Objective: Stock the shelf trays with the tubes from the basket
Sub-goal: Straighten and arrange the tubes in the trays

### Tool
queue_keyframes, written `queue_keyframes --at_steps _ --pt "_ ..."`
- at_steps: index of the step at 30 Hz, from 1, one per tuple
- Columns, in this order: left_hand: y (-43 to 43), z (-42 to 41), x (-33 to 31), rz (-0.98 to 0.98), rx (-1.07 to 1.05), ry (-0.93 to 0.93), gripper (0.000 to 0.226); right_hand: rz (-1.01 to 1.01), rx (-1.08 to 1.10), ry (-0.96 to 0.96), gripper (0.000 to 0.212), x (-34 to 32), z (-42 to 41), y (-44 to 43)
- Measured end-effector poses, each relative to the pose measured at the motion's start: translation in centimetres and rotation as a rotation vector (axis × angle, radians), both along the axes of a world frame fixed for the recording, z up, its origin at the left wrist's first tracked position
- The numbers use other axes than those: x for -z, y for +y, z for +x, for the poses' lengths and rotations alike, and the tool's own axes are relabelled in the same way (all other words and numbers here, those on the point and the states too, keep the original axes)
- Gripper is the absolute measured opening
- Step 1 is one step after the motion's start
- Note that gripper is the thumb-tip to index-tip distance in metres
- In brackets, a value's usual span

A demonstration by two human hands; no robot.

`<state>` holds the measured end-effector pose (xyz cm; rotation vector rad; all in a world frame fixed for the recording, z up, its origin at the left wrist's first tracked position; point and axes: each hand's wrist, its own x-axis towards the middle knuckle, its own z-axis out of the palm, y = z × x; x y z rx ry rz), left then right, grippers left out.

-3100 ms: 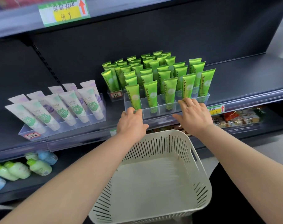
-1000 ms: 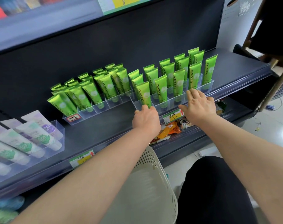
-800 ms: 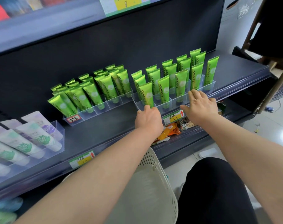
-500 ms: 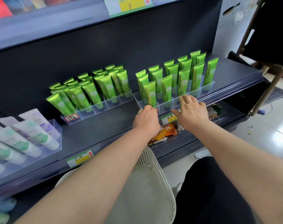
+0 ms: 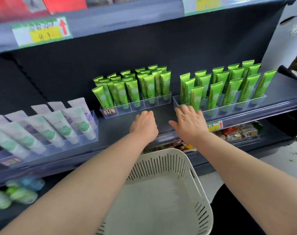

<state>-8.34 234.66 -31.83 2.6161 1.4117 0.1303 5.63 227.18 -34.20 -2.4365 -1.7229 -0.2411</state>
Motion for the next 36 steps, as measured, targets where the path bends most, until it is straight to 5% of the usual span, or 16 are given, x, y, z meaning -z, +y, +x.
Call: queue_keyframes --at_steps 16,36 --pt "11.0 -5.7 2.2 0.029 -0.081 0.120 0.077 -0.097 -0.066 0.110 0.069 1.4 -2.1 12.5" --pt "12.9 -5.8 3.0 0.194 -0.068 0.199 0.058 -0.062 -0.037 0.129 0.067 1.6 -2.7 14.3"
